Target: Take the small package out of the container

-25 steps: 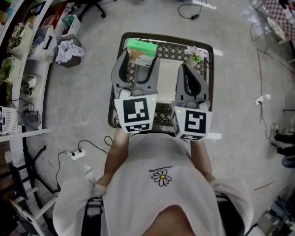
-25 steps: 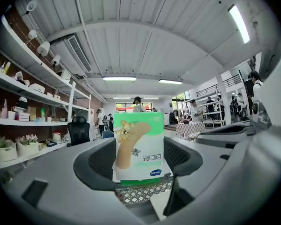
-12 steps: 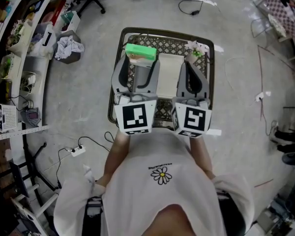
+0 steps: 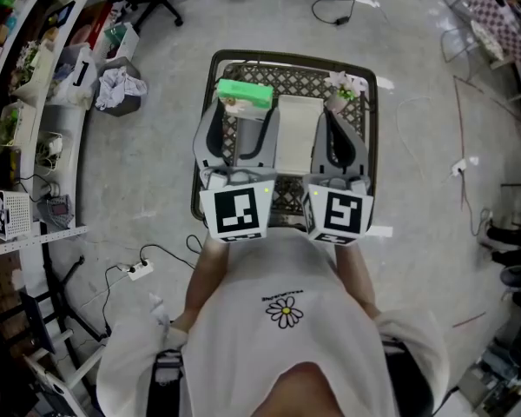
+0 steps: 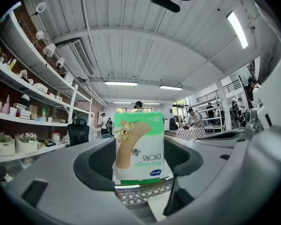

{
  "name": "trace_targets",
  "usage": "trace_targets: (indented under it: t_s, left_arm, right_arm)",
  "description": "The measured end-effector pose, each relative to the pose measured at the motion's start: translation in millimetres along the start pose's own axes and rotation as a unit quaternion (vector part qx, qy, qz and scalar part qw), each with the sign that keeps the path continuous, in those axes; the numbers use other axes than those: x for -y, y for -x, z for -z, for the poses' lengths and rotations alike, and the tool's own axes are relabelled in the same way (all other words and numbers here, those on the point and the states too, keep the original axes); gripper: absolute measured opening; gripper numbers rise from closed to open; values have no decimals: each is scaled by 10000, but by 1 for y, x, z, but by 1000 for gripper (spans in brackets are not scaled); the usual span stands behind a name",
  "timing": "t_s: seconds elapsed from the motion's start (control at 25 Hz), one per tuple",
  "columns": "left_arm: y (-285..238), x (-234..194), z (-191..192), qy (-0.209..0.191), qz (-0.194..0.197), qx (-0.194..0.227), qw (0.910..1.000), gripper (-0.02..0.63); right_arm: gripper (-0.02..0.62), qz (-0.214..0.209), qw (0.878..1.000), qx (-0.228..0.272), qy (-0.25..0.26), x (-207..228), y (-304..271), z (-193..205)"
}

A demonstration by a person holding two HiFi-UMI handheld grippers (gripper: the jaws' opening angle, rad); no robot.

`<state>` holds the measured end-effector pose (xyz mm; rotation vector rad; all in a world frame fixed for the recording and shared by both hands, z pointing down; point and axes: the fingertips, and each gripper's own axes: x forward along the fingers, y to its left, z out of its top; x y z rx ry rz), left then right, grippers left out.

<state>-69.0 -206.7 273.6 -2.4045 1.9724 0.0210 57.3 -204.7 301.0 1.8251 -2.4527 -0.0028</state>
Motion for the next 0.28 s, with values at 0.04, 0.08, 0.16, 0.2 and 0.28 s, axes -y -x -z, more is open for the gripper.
trace_targets:
  t_s: [0.04, 0.08, 0.16, 0.2, 0.28]
  left_arm:
    - [0, 0, -1, -11, 6, 18, 10000, 328]
    - [0, 0, -2, -12, 13, 35, 10000, 328]
    - [1, -1, -4, 19, 16, 58, 10000, 328]
    - [1, -2, -4, 38, 11, 67, 10000, 328]
    - [1, -5, -5, 69, -6, 84, 9999, 328]
  right_arm:
    - [31, 9, 10000, -1, -3, 1, 0, 0]
    - [31, 18, 10000, -3, -4, 1, 0, 0]
    - [31, 30, 10000, -8, 3, 1, -1, 1]
    - [31, 31, 10000, -12, 9, 1, -1, 1]
    - [31, 31, 10000, -17, 22, 0, -2, 2]
